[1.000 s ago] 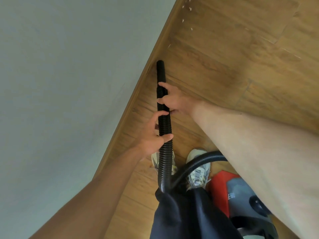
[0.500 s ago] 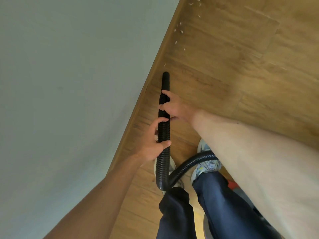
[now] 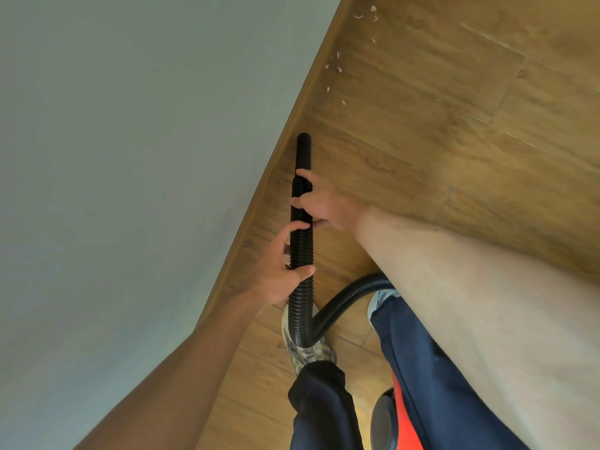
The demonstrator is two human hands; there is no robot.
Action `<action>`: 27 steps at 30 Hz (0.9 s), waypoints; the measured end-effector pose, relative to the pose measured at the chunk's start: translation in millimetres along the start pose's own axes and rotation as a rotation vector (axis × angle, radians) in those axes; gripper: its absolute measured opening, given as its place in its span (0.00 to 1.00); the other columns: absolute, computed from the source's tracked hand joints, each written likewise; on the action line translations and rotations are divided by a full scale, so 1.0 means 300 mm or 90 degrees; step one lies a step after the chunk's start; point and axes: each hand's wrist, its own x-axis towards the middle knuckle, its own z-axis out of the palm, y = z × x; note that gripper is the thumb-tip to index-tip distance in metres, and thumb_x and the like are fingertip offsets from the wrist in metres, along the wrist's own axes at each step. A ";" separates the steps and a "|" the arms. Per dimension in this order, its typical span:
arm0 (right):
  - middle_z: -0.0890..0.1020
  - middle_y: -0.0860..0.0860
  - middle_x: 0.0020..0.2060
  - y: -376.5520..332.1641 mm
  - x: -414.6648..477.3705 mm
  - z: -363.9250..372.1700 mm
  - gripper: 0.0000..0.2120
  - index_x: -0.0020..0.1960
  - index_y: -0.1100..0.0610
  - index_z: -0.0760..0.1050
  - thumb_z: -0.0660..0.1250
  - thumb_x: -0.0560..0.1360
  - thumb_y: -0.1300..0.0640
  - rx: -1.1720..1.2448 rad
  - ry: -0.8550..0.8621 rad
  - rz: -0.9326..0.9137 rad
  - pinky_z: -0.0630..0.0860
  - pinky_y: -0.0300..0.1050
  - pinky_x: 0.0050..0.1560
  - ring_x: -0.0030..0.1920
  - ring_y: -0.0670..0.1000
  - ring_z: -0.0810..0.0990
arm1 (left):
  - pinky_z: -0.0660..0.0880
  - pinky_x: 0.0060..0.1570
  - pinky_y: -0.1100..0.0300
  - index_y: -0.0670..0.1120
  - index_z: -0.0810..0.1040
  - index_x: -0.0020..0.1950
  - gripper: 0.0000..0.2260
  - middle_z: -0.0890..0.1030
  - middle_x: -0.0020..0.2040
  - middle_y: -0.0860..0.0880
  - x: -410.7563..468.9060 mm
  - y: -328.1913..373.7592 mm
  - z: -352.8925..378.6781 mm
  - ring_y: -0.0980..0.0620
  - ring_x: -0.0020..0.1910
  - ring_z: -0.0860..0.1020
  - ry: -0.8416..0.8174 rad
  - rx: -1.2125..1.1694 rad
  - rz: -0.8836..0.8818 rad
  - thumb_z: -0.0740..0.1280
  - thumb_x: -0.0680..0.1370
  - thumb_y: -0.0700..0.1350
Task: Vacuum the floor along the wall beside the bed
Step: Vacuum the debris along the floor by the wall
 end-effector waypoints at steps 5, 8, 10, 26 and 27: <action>0.74 0.53 0.59 -0.004 0.022 -0.028 0.33 0.78 0.43 0.58 0.64 0.79 0.66 0.011 -0.007 -0.014 0.81 0.51 0.47 0.52 0.54 0.79 | 0.83 0.49 0.45 0.65 0.68 0.67 0.30 0.76 0.58 0.47 0.023 0.018 0.005 0.45 0.55 0.81 0.001 0.015 -0.006 0.72 0.76 0.35; 0.73 0.51 0.57 -0.003 0.037 -0.050 0.33 0.77 0.43 0.59 0.65 0.79 0.66 0.007 0.002 -0.030 0.80 0.47 0.41 0.45 0.49 0.78 | 0.81 0.54 0.45 0.65 0.68 0.66 0.30 0.77 0.57 0.53 0.040 0.030 0.012 0.46 0.58 0.79 -0.001 0.031 0.016 0.72 0.76 0.35; 0.73 0.51 0.56 -0.003 0.048 -0.067 0.33 0.77 0.43 0.59 0.65 0.79 0.66 0.008 0.001 -0.037 0.79 0.45 0.36 0.43 0.48 0.77 | 0.80 0.57 0.45 0.66 0.68 0.65 0.30 0.77 0.57 0.54 0.053 0.038 0.015 0.46 0.58 0.79 -0.002 0.044 0.018 0.72 0.76 0.35; 0.75 0.52 0.54 -0.012 0.091 -0.239 0.32 0.75 0.44 0.61 0.64 0.78 0.68 0.055 0.006 -0.064 0.78 0.43 0.33 0.46 0.50 0.78 | 0.83 0.50 0.50 0.63 0.69 0.68 0.30 0.77 0.57 0.46 0.172 0.152 0.069 0.45 0.54 0.81 -0.045 0.079 0.010 0.73 0.75 0.36; 0.75 0.53 0.55 -0.011 0.090 -0.253 0.32 0.75 0.44 0.61 0.64 0.78 0.68 0.059 0.006 -0.063 0.78 0.43 0.33 0.46 0.50 0.79 | 0.83 0.51 0.49 0.63 0.69 0.68 0.30 0.77 0.57 0.46 0.179 0.162 0.076 0.44 0.53 0.82 -0.051 0.086 0.009 0.73 0.75 0.36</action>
